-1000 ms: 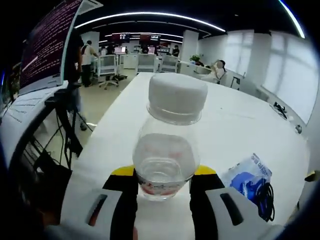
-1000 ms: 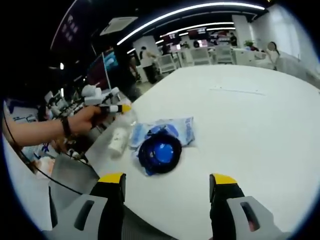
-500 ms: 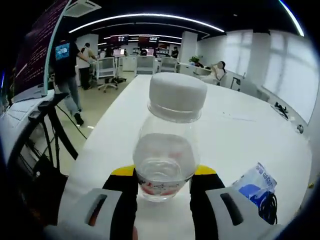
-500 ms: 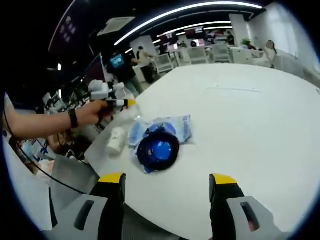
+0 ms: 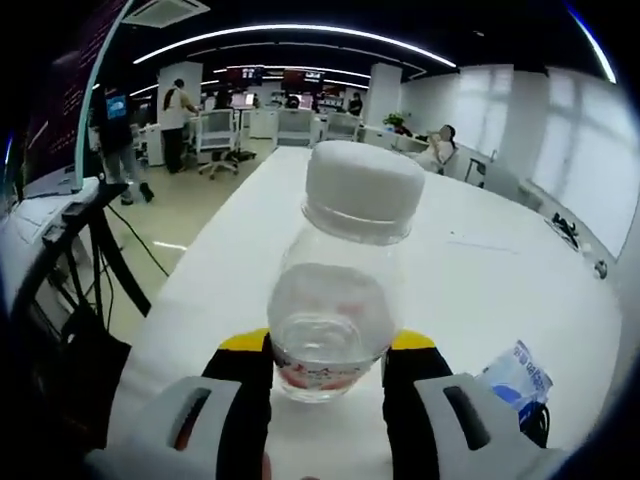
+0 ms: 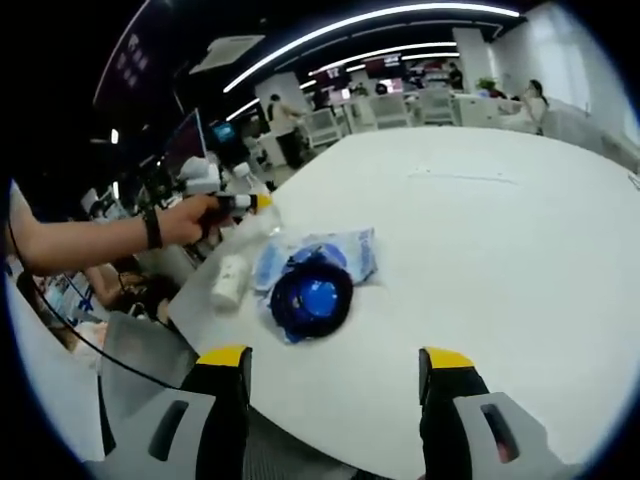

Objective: Arrange the tabletop items into an orderly group along one side of the table until the central work area is clear of visible clutter.

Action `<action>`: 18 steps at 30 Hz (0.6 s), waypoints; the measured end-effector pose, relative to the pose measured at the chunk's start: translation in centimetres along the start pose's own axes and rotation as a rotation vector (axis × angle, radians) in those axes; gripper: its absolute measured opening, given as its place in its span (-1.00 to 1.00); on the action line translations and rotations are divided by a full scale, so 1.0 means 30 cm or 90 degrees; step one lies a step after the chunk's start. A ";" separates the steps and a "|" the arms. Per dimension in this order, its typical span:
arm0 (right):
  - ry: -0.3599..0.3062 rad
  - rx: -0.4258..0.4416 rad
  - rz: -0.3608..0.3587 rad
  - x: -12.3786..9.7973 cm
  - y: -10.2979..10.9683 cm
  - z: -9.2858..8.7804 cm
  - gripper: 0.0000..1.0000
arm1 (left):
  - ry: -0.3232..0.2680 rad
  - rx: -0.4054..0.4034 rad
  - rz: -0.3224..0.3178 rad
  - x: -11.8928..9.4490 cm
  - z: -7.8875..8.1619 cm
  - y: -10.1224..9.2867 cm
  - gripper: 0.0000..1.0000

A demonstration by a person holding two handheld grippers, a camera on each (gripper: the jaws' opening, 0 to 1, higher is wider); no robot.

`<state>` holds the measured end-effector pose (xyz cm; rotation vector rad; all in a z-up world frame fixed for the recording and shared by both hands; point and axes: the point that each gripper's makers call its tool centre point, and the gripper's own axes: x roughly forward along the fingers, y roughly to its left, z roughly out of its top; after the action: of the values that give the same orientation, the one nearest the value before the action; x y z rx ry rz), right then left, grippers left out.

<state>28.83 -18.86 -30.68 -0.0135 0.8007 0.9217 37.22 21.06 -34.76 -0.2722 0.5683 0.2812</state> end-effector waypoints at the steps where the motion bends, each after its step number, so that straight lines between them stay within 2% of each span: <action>1: 0.000 0.000 0.000 0.000 0.001 0.000 0.38 | -0.002 -0.011 -0.003 -0.006 -0.005 0.000 -0.04; 6: -0.002 0.000 0.003 0.008 0.003 0.000 0.38 | -0.001 -0.021 -0.010 -0.027 -0.014 -0.021 0.02; 9: -0.003 -0.001 0.006 0.015 0.009 0.004 0.38 | -0.002 -0.027 -0.006 -0.043 -0.026 0.003 0.02; 13: -0.005 -0.003 0.013 0.028 0.015 0.011 0.38 | -0.003 -0.040 -0.005 -0.085 -0.047 0.002 0.01; 15: -0.005 -0.005 0.017 0.033 0.014 0.016 0.38 | -0.004 -0.048 -0.003 -0.101 -0.056 0.038 0.00; 18: -0.006 -0.008 0.022 0.038 0.023 0.019 0.38 | -0.008 -0.055 -0.004 -0.140 -0.082 0.040 -0.01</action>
<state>29.07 -17.44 -30.76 -0.0062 0.7879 0.9585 32.24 20.58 -34.61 -0.3548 0.5438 0.3022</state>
